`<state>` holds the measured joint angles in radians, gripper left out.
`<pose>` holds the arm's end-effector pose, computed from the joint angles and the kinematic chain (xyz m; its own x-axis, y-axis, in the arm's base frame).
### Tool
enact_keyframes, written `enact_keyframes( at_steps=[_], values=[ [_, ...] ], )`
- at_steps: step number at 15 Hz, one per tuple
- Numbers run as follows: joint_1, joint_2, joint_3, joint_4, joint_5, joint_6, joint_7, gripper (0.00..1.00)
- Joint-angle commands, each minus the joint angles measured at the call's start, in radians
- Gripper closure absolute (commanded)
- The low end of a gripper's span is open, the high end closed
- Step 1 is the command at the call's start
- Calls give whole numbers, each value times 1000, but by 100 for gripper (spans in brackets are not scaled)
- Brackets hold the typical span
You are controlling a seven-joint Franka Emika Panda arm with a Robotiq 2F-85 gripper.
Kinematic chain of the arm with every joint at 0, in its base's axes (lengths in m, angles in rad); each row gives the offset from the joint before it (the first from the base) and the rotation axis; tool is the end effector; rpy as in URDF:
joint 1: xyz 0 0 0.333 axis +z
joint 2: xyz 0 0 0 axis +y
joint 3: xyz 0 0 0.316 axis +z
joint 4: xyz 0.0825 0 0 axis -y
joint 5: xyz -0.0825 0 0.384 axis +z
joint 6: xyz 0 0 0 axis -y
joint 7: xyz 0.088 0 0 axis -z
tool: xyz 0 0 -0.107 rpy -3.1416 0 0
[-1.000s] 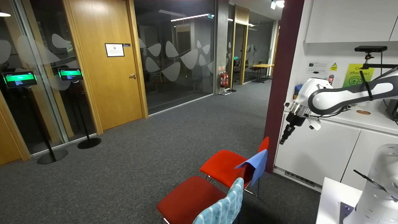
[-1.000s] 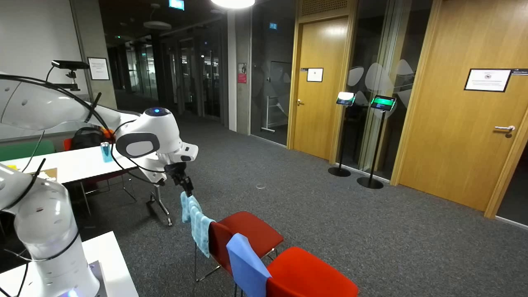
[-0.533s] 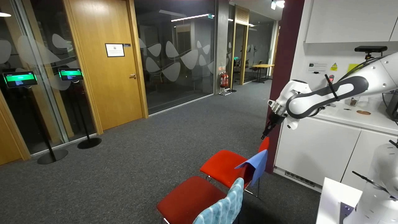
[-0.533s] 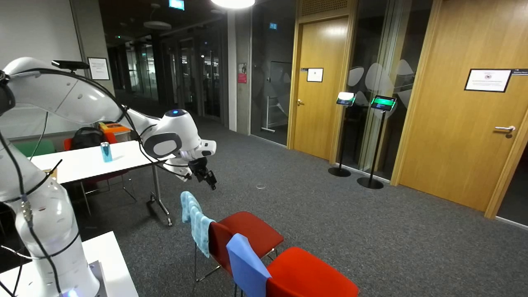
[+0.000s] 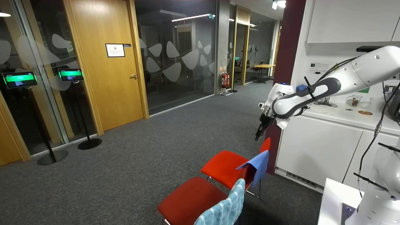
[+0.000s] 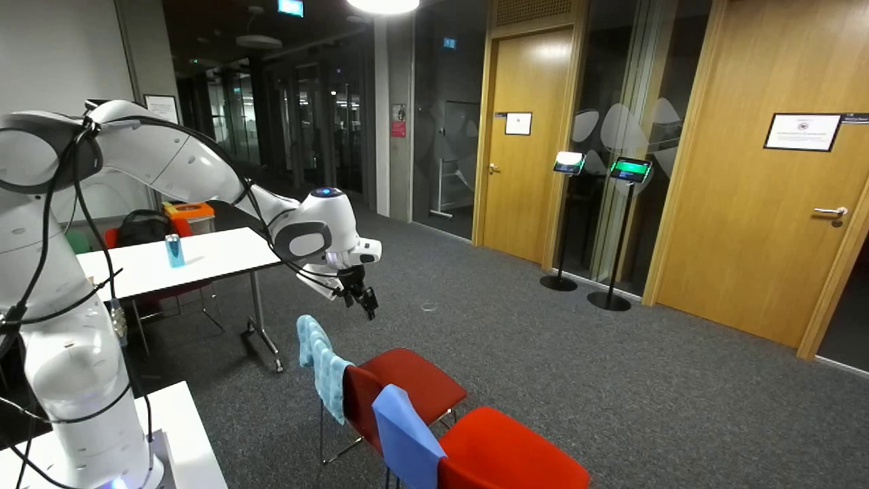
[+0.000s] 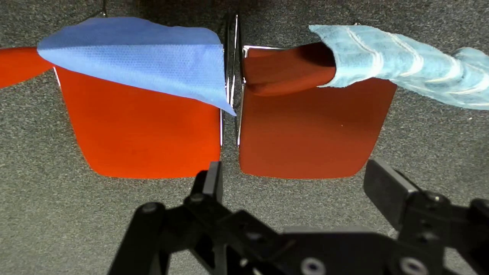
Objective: Fix the blue cloth on the back of the chair
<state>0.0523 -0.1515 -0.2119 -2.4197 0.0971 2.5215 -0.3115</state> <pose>0.4868 -0.0800 0.3912 0.9622 0.0719 0.2626 0.0817 -0.9963 -0.0265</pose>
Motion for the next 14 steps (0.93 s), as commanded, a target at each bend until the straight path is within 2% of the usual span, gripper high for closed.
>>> enact_keyframes(
  at_steps=[1,3,7,10,14],
  values=[
    [-35,1,36,2,7,-4,-4,0],
    [-38,7,37,3,0,14,-16,0],
    [-48,69,31,38,-15,41,-123,0],
    [-64,161,28,101,6,20,-217,0],
    [-105,274,57,196,10,-16,-326,0]
  ],
)
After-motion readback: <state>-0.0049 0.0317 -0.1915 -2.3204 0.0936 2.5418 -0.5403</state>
